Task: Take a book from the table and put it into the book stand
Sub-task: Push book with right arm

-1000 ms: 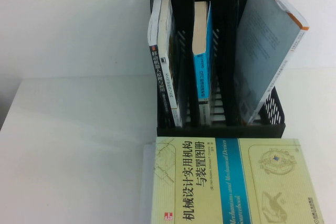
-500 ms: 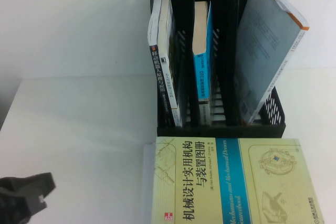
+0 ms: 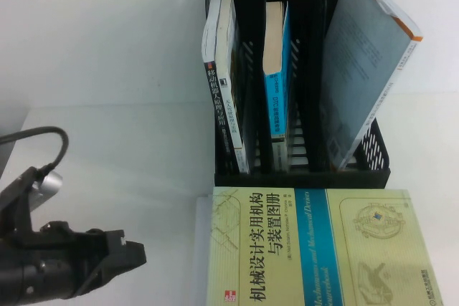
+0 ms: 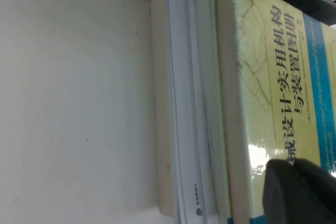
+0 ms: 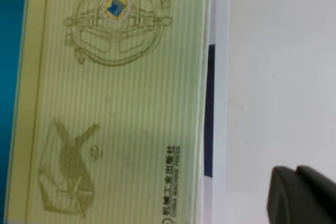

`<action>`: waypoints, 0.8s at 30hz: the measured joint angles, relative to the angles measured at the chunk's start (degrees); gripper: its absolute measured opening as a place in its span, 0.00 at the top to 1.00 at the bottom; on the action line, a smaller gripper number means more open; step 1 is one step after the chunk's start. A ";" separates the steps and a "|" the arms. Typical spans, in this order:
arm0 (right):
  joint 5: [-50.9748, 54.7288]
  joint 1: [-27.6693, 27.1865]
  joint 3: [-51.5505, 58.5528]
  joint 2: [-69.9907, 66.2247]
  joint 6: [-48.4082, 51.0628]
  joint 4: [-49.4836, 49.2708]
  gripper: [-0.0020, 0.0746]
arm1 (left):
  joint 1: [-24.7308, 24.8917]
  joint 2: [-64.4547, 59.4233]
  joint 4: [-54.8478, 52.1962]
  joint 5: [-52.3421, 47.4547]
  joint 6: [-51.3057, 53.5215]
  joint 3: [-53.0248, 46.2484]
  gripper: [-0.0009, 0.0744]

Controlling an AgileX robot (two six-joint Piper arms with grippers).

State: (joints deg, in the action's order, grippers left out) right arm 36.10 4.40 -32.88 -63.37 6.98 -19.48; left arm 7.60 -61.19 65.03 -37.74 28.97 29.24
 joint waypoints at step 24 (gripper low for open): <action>-10.69 8.83 -0.35 -14.68 12.45 -15.53 0.97 | 0.00 -10.22 13.17 0.66 12.65 0.23 0.99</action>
State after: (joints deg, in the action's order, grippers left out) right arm 25.41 13.22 -33.23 -78.05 19.44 -35.01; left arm 7.60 -71.41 78.20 -37.08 41.62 29.47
